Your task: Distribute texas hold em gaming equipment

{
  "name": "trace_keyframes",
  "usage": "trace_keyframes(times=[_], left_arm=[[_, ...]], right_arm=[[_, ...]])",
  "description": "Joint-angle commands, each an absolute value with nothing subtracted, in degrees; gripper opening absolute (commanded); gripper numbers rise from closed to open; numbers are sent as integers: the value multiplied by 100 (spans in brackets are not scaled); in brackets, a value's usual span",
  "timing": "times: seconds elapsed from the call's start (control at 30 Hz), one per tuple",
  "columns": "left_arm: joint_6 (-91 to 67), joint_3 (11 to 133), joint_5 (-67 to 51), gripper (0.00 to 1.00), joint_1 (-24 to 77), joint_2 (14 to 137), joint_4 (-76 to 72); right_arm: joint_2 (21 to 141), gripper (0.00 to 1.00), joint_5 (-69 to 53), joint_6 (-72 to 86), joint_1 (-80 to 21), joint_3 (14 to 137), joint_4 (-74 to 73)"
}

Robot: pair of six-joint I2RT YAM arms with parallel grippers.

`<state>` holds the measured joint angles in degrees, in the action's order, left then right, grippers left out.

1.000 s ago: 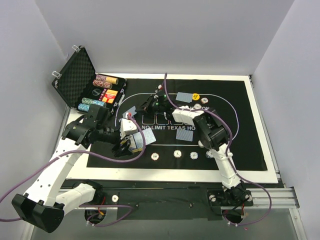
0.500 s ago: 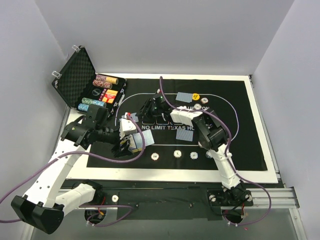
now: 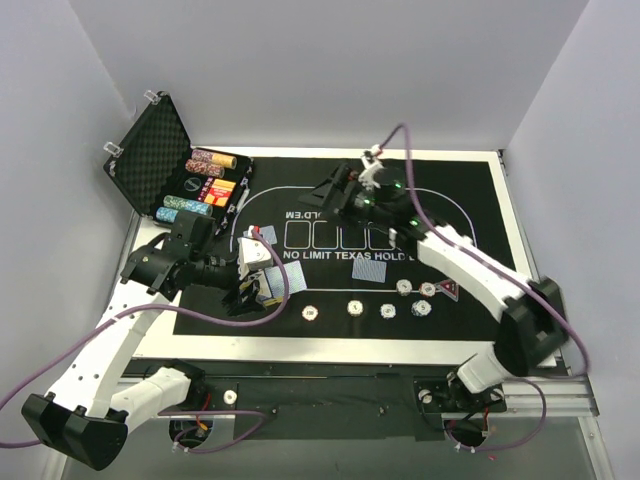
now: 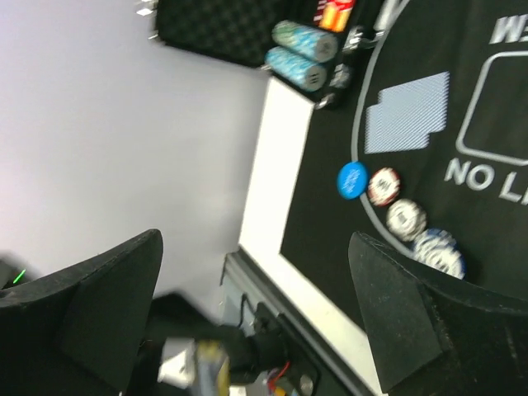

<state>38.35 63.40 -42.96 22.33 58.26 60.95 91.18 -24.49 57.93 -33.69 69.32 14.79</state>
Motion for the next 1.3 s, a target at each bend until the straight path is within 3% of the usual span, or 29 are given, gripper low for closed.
trace_keyframes(times=[0.0,0.17,0.33,0.5,0.63,0.87,1.07,1.27], left_arm=[[3797,6398,-4579,0,2197,5774,5862],[3867,6328,-4491,0,2197,5792,5871],[3850,6337,-4474,0,2197,5845,5862],[3858,6328,-4412,0,2197,5889,5845],[3867,6311,-4342,0,2197,5959,5792],[3823,6355,-4324,0,2197,6073,5687],[3815,6354,-4236,0,2197,6135,5608],[3806,6390,-4228,0,2197,6179,5607]], right_arm=[[7930,91,-2864,6055,-3375,5813,1932],[7226,94,-3041,6171,-3769,5221,2198],[7330,94,-2979,5871,-4341,5160,1897],[7462,87,-3059,6214,-4535,5027,2470],[7567,76,-3146,6275,-4649,5045,2487],[7612,47,-3173,6381,-4711,4940,2540],[7532,32,-3217,6337,-4711,4808,2426],[7410,5,-3182,6319,-4641,4650,2347]])
